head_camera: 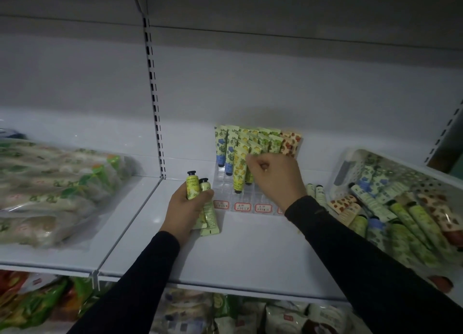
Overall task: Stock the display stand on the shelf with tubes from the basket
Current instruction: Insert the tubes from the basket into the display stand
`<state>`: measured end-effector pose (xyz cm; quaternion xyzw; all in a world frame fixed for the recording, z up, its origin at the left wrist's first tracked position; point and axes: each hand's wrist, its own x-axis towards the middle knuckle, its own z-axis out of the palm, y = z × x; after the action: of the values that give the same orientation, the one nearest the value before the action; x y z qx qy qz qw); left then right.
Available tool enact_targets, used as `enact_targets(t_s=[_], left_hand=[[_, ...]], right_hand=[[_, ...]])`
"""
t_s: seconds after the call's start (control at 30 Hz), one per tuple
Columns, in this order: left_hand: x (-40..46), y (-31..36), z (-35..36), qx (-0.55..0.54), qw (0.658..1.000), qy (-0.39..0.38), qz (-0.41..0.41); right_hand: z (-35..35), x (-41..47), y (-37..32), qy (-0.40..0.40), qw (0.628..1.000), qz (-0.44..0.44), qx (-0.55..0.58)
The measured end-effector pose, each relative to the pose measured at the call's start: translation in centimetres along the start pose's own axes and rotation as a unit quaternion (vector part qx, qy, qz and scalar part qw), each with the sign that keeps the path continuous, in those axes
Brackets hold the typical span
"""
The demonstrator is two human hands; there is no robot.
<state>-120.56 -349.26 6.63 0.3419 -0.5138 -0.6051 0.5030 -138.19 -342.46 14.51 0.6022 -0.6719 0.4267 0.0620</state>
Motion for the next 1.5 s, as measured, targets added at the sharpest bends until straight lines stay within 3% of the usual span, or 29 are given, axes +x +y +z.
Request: enact_targets(t_s=[0.13, 0.27, 0.33, 0.43, 0.6, 0.8, 0.9, 1.0, 1.1, 1.23, 1.37, 1.5], left_hand=[[-0.9, 0.9, 0.4, -0.037, 0.998, -0.034, -0.022], [-1.7, 1.7, 1.4, -0.063, 0.996, -0.047, -0.038], [-2.2, 2.1, 1.9, -0.087, 0.994, -0.046, -0.044], [-2.9, 2.6, 2.3, -0.08, 0.994, -0.052, -0.052], [-3.3, 2.7, 1.9, -0.081, 0.993, -0.033, -0.08], [-3.8, 2.9, 1.6, 0.006, 0.995, -0.084, -0.052], [-4.1, 3.0, 1.8, 0.012, 0.996, -0.07, -0.06], [-4.0, 3.2, 1.9, -0.022, 0.994, -0.05, -0.094], [-4.1, 3.1, 2.0, -0.013, 0.99, -0.074, -0.118], [-4.1, 2.9, 2.0, -0.006, 0.986, -0.091, -0.143], [-3.8, 2.8, 1.9, 0.013, 0.986, -0.095, -0.135], [-2.7, 2.0, 0.5, 0.061, 0.993, -0.035, -0.1]], right_hand=[[-0.1, -3.0, -0.1, -0.166, 0.98, 0.063, 0.084], [0.3, -5.2, 0.0, -0.323, 0.926, 0.116, 0.158], [0.2, -5.8, 0.0, -0.356, 0.905, 0.13, 0.191], [-0.8, -6.1, -0.1, -0.325, 0.902, 0.151, 0.24], [-2.8, -5.7, -0.5, -0.29, 0.867, 0.232, 0.332], [-3.4, -5.0, -0.8, -0.202, 0.852, 0.322, 0.36], [-3.3, -4.9, -0.6, -0.168, 0.886, 0.289, 0.323], [-3.1, -4.9, -0.5, -0.14, 0.882, 0.265, 0.363], [-2.8, -4.9, 0.0, -0.131, 0.902, 0.214, 0.353], [-2.5, -5.0, 0.3, -0.097, 0.873, 0.217, 0.425], [-2.2, -4.8, 0.3, -0.075, 0.878, 0.202, 0.427], [-2.7, -4.0, 0.8, -0.005, 0.909, 0.201, 0.365]])
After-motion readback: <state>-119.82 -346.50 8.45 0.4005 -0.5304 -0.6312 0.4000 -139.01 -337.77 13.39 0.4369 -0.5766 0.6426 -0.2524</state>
